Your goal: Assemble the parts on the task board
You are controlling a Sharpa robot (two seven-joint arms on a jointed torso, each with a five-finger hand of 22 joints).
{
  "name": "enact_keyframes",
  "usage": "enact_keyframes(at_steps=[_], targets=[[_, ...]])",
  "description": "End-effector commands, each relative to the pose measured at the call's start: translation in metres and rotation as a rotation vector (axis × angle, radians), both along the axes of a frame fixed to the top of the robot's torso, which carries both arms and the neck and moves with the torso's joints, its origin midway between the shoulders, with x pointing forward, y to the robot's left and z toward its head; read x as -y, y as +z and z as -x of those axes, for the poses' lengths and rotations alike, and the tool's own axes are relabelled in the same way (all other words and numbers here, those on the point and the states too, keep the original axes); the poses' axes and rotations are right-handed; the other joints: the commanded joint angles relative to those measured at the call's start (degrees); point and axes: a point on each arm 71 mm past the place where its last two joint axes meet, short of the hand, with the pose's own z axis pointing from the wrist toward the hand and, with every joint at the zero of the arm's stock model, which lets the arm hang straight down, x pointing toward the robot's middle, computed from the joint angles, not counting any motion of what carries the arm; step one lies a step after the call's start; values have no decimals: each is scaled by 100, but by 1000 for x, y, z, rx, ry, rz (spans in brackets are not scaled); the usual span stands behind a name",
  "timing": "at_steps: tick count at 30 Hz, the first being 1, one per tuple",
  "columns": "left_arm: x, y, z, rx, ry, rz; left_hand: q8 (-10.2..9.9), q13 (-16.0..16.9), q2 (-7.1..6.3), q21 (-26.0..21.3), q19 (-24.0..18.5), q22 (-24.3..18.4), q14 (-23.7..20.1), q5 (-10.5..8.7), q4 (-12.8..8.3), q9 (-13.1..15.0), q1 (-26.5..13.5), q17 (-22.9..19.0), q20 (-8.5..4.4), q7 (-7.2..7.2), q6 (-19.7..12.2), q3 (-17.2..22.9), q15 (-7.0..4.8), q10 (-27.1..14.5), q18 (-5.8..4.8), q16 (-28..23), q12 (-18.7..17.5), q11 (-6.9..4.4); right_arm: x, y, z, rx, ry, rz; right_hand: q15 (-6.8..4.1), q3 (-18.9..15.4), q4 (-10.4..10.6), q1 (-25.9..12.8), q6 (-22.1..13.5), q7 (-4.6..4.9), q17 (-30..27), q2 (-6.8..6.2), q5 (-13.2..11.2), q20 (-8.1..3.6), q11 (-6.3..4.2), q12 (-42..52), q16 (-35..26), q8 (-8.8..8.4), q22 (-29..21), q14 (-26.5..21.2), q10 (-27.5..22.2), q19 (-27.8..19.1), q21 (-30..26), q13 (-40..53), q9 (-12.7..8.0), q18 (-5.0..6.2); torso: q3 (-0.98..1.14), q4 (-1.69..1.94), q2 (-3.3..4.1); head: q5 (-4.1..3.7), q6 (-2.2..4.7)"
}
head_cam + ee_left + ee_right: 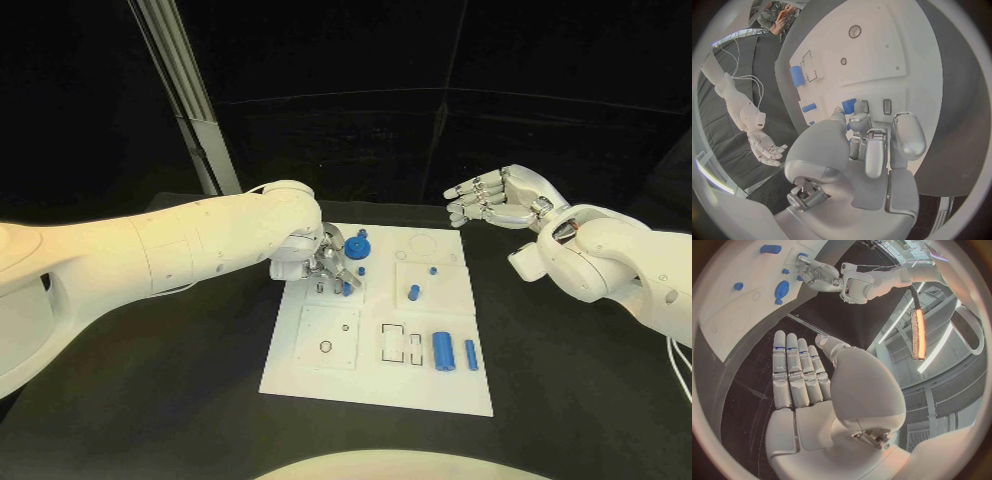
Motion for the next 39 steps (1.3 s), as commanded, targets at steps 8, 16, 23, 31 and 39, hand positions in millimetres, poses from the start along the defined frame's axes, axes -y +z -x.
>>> enact_keyframes(at_steps=[8,16,23,31,39], targets=[[1,1,0,5,-4,-2,-53,-16,201,33,9,20,591,154,-512,16,899,1488,-69,-76,-158,935,-97,-9,-59,25,-42,-71,-2,0,-2,-1,10,3,29,35,-22,-10,-26,-3,-8,-16,20,16,8,0,-34,-23,-6,9,-38,17,-28,-7,-4,7,1,1,-2,5,-15],[0,2,0,23,-2,29,-9,-82,-708,50,-17,79,586,345,-950,169,501,1472,-17,27,-212,3686,-23,31,-60,16,-173,-6,-2,-1,-3,-4,9,5,31,43,-28,-12,-31,1,-9,-11,19,17,12,-2,-39,-24,-8,6,-44,17,-31,-8,-5,6,0,-2,-3,4,-22],[-3,3,0,43,12,49,133,-70,-950,58,-15,113,587,314,-1181,328,26,1473,-12,28,-243,4508,-18,84,-62,17,-162,2,-1,-1,-3,-8,10,7,40,52,-37,-26,-46,10,-12,-10,17,21,22,-7,-51,-27,-15,-7,-63,13,-43,-10,-6,1,4,9,-4,7,-18],[-12,6,0,98,47,78,183,-2,-991,92,11,176,593,309,-1279,381,-71,1497,-9,19,-250,4670,-30,136,-75,30,-113,-1,1,-2,-4,-10,8,9,56,69,-56,-50,-82,26,-17,-8,12,30,39,-12,-68,-33,-30,-35,-106,-2,-69,-11,-9,-6,3,18,-12,18,-23],[-19,8,4,205,50,83,225,9,-1044,144,50,267,596,306,-1350,421,-114,1509,-16,8,-241,4762,-39,167,-91,35,-98,-12,4,-1,-4,0,-2,8,79,78,-76,-92,-141,49,-20,-10,8,46,64,-15,-80,-37,-53,-80,-174,-23,-108,-12,-12,-14,0,16,-7,24,-22]])
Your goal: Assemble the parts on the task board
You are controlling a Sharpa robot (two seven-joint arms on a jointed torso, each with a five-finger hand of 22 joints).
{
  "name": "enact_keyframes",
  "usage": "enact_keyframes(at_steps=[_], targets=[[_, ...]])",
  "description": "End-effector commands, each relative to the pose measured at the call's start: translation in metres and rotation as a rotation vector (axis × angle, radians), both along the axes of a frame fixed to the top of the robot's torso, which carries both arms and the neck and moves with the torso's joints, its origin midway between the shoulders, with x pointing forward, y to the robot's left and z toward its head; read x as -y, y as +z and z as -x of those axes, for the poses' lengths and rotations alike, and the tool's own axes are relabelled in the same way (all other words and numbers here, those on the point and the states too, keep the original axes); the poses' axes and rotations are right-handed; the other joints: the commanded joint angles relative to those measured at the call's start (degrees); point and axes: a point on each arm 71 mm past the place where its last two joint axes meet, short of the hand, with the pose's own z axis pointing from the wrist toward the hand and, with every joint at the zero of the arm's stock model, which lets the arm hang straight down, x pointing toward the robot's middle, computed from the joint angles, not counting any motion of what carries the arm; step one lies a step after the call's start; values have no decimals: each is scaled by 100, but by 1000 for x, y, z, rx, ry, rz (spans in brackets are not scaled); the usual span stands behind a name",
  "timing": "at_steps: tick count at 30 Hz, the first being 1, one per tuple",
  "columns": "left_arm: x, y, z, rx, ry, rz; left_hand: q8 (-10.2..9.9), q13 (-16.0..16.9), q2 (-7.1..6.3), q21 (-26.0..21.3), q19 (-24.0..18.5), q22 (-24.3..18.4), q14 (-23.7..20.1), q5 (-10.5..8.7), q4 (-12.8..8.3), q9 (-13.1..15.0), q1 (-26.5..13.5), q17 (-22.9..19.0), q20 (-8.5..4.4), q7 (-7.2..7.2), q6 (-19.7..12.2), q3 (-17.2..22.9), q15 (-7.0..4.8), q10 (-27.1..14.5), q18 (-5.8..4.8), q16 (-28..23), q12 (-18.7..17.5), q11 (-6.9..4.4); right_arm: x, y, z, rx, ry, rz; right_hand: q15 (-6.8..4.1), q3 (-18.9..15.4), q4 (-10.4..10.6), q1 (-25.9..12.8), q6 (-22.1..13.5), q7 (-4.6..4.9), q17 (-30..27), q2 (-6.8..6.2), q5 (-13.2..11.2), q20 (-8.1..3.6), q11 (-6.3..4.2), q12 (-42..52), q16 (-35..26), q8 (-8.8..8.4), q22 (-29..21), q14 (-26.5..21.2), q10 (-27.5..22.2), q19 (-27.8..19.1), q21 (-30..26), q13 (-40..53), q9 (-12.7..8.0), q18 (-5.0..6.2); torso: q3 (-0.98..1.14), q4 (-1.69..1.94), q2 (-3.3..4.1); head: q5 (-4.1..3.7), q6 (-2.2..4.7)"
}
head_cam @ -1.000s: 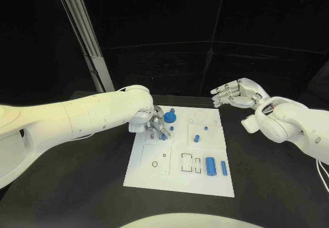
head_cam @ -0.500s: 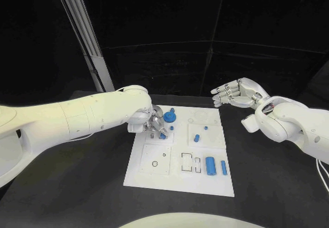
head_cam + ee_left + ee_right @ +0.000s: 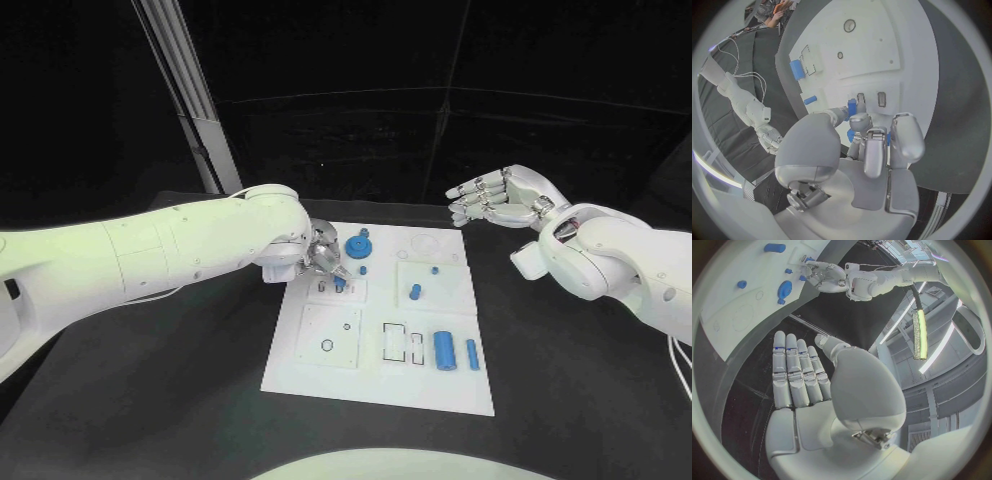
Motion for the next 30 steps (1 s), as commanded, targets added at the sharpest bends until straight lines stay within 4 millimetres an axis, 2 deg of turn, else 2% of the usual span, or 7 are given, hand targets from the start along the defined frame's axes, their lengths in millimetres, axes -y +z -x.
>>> enact_keyframes(at_steps=[1,7,8,16,30], targets=[[0,3,-2,111,6,8,29,-10,-13,38,39,13,594,-26,-1021,5,-28,1509,15,-18,-39,1049,24,34,-92,36,29,-1,0,2,0,12,5,-3,27,18,-15,-61,-48,-3,-6,20,8,25,2,-15,-37,-37,-7,-28,-30,-1,-25,-7,-5,-13,-2,3,1,5,-9],[-2,-2,1,144,10,-12,47,-14,-25,50,49,33,594,-29,-1030,21,-58,1509,12,-23,-29,1083,20,49,-95,36,29,-6,1,2,0,13,4,-3,30,19,-18,-67,-56,0,-6,21,6,27,5,-14,-38,-36,-11,-36,-39,-4,-32,-7,-5,-14,-4,2,4,13,-5],[-3,-3,1,145,10,-15,52,-22,-26,49,50,32,594,-29,-1028,25,-69,1509,11,-24,-27,1093,19,50,-95,36,25,-7,1,2,0,13,4,-3,30,19,-18,-67,-56,0,-6,21,6,27,5,-14,-38,-36,-11,-36,-39,-4,-32,-7,-5,-14,-2,-10,5,26,-7],[-3,-11,5,125,-3,-50,59,-32,-26,51,51,35,594,-30,-1025,32,-86,1509,10,-26,-24,1108,18,52,-95,36,20,-8,1,2,0,13,6,-3,34,21,-19,-77,-65,4,-6,26,1,31,9,-13,-37,-35,-16,-43,-49,-7,-39,-7,-5,-14,-1,-19,8,34,-26],[-6,-17,11,60,-47,-95,97,-129,-61,70,65,72,594,16,-1049,63,-140,1509,6,-38,-16,1166,15,36,-102,36,-38,-18,0,2,0,13,15,-5,35,22,-19,-81,-67,4,-6,28,0,32,10,-12,-37,-35,-17,-45,-52,-7,-42,-6,-5,-15,0,-7,12,36,-39]])
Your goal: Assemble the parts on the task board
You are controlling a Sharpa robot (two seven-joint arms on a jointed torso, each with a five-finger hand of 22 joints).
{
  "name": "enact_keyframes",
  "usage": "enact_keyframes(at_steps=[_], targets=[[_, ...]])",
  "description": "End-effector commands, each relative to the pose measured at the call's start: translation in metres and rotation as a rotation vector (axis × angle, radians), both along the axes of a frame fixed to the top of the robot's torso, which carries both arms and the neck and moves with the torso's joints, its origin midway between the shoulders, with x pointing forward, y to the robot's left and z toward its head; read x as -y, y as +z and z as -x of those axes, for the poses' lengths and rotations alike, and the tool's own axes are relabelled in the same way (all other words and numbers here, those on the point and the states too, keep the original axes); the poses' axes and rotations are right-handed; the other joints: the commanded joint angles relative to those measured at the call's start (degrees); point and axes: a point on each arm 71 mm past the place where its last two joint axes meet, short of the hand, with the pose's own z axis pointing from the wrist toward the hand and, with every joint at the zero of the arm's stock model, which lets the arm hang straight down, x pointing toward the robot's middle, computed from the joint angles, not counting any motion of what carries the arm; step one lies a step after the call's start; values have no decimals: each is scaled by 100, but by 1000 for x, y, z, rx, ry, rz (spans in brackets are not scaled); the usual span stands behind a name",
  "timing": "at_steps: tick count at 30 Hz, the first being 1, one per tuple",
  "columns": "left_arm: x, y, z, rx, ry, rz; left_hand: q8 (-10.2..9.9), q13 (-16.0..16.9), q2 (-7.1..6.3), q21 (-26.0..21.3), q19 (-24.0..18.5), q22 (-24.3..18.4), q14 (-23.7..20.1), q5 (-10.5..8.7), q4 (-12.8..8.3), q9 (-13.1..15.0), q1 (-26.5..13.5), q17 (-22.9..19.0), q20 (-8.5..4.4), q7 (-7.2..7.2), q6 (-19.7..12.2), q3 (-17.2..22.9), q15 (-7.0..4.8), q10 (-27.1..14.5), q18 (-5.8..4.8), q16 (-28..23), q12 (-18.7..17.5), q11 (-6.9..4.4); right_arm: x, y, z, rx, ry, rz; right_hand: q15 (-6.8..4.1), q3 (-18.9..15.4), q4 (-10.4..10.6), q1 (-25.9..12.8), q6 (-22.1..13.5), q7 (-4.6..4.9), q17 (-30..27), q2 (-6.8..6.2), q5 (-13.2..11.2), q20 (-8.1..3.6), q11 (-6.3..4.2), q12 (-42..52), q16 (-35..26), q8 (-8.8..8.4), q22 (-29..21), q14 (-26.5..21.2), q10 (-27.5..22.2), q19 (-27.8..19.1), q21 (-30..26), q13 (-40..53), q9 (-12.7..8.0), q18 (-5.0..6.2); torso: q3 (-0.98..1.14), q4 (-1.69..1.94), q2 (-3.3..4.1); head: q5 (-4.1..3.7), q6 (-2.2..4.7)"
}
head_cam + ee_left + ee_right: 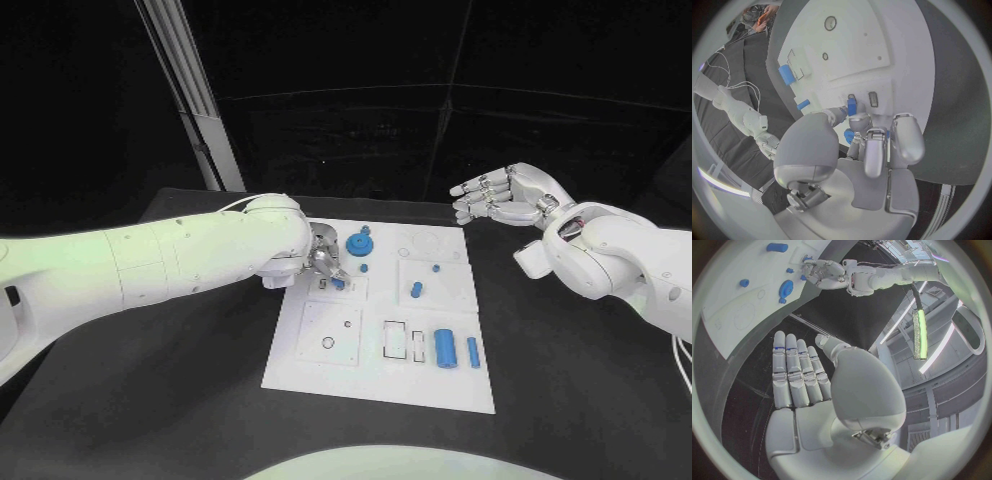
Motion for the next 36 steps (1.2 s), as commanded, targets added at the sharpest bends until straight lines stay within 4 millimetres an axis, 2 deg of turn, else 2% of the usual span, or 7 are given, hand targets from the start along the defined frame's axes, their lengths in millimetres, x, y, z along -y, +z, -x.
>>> enact_keyframes(at_steps=[1,15,18,21,29,36], targets=[[-3,-6,4,-38,-26,-49,27,-19,72,24,28,3,595,23,-958,12,-10,1509,3,-23,0,1015,14,16,-102,36,-41,2,-2,2,0,10,17,-6,17,23,-20,-57,-33,4,-7,-1,-1,34,11,-11,-36,-34,-9,-27,-56,-8,-46,-7,-6,-15,0,8,3,-11,-3],[-3,-7,4,-50,-39,-50,49,-70,65,23,27,5,595,24,-949,28,-56,1509,3,-30,12,1032,15,14,-103,36,-69,-2,-3,1,-1,10,24,-8,18,23,-19,-61,-35,5,-7,2,1,35,12,-10,-36,-34,-11,-29,-58,-8,-48,-7,-6,-14,1,3,2,-5,-18],[-3,-7,3,-49,-38,-50,60,-80,65,23,27,6,595,23,-939,36,-83,1509,2,-34,18,1038,13,21,-103,36,-73,-4,-3,1,-1,10,25,-8,19,24,-19,-64,-36,5,-7,3,3,35,13,-9,-35,-33,-12,-30,-60,-9,-50,-7,-5,-14,-1,4,4,-31,-18],[-1,-7,3,-49,-40,-51,86,-17,77,21,25,6,595,19,-911,54,-140,1509,0,-43,37,1048,10,62,-102,36,-31,-10,-3,1,-1,11,26,-8,22,25,-21,-74,-44,7,-7,4,10,39,16,-9,-36,-32,-17,-39,-70,-12,-58,-7,-5,-15,5,2,6,-21,-20],[2,-7,1,-59,-48,-59,164,23,74,27,31,28,595,1,-804,106,-335,1509,-13,-86,110,984,-10,106,-104,36,10,-38,-3,1,-1,11,27,-9,26,25,-28,-83,-54,10,-8,1,14,43,19,-9,-38,-32,-23,-52,-83,-16,-69,-7,-5,-15,1,0,5,-28,-30],[2,-8,0,-73,-43,-63,199,37,3,19,31,30,595,6,-665,133,-618,1509,-44,-141,187,824,-46,122,-102,36,29,-82,-4,1,-1,10,29,-9,29,25,-30,-88,-58,12,-8,0,15,45,21,-9,-39,-31,-26,-58,-89,-18,-74,-7,-5,-16,3,0,2,-34,-46]])
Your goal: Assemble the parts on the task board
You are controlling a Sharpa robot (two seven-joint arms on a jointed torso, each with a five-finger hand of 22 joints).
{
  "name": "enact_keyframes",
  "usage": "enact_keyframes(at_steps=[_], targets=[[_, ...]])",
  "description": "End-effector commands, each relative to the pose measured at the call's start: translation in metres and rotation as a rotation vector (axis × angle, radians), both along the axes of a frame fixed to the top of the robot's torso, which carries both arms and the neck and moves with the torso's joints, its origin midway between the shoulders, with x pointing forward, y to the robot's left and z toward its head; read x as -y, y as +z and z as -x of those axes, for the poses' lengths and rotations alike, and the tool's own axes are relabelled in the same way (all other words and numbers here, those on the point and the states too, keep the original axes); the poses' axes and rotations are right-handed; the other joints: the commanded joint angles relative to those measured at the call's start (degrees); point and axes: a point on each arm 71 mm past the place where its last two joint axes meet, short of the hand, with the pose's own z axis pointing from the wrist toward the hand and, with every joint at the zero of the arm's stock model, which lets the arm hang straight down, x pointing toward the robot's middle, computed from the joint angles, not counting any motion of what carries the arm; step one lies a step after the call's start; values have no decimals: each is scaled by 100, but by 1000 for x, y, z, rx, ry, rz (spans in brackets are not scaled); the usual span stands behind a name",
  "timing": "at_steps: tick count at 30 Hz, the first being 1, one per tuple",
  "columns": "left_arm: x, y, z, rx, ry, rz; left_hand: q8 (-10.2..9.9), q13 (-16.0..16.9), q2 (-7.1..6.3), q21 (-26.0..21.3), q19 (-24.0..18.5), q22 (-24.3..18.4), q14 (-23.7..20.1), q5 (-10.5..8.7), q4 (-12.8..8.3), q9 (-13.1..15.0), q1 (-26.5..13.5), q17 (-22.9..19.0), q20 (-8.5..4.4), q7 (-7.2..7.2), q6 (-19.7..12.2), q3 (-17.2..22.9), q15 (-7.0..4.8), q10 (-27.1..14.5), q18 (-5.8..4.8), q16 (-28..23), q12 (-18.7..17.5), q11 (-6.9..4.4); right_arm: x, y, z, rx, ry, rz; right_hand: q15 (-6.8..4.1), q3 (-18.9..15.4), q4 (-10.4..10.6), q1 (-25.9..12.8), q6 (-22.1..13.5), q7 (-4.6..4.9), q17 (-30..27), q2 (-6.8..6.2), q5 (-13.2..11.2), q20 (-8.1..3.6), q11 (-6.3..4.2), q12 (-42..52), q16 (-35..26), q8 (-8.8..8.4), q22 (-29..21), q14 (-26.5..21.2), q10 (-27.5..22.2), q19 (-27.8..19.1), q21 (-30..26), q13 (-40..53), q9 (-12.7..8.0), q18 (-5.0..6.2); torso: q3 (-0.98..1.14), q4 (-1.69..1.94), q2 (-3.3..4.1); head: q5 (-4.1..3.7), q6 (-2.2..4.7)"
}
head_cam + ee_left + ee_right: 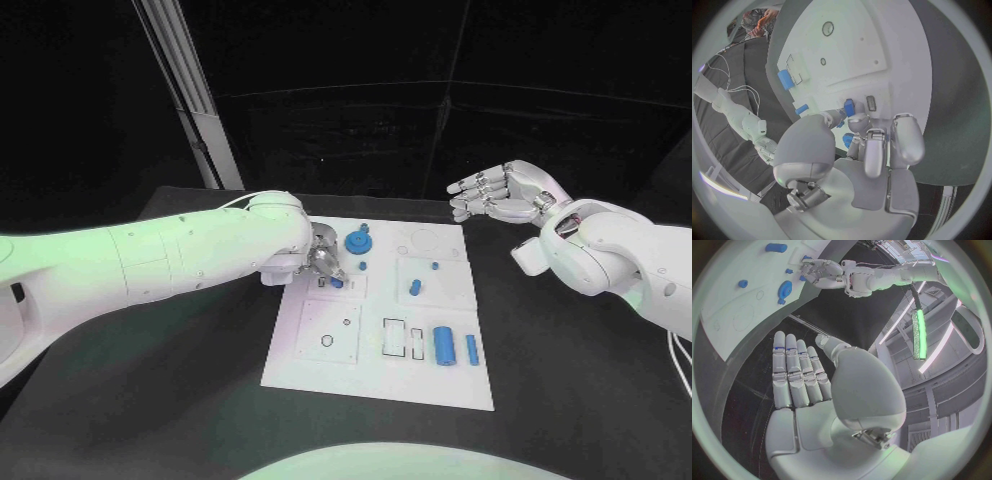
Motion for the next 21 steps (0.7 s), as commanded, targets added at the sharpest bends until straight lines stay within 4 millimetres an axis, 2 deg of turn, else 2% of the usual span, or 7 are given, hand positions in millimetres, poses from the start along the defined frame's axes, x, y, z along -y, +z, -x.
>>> enact_keyframes(at_steps=[1,6,12,21], targets=[[-1,-5,2,-39,-12,-30,23,18,-18,20,12,10,595,23,-351,6,-88,1509,-28,-11,56,365,-50,33,-102,36,34,-34,-2,2,0,8,16,-5,8,10,-16,-43,-38,-9,-9,1,14,25,2,-9,-39,-31,-8,-38,-28,2,-25,-7,-5,-16,-2,-2,-1,-7,-7],[0,-5,2,-45,-12,-36,25,48,-41,23,17,22,595,22,-294,6,-217,1509,-42,-30,104,304,-64,57,-105,36,58,-50,-3,1,0,7,18,-6,8,10,-16,-43,-38,-9,-9,1,14,25,2,-9,-39,-31,-8,-38,-28,2,-25,-7,-5,-16,-3,-3,1,-3,-15],[-2,-5,0,-45,-5,-41,17,98,-92,30,28,48,595,14,-91,-3,-560,1509,-56,-49,201,130,-76,100,-110,36,99,-64,-3,1,0,4,23,-6,8,10,-16,-43,-38,-9,-9,1,14,25,2,-9,-39,-31,-8,-38,-28,2,-25,-7,-5,-16,0,-4,-2,-8,-25],[-1,-5,-2,-44,0,-45,-6,185,-116,50,51,97,595,6,106,-19,-843,1509,-68,-63,293,-115,-87,156,-119,36,162,-75,-5,0,-1,-4,29,-8,15,9,-14,-69,-47,-4,-8,8,27,33,7,-5,-37,-28,-19,-52,-41,-3,-42,-6,-4,-17,3,0,-2,2,-38]])
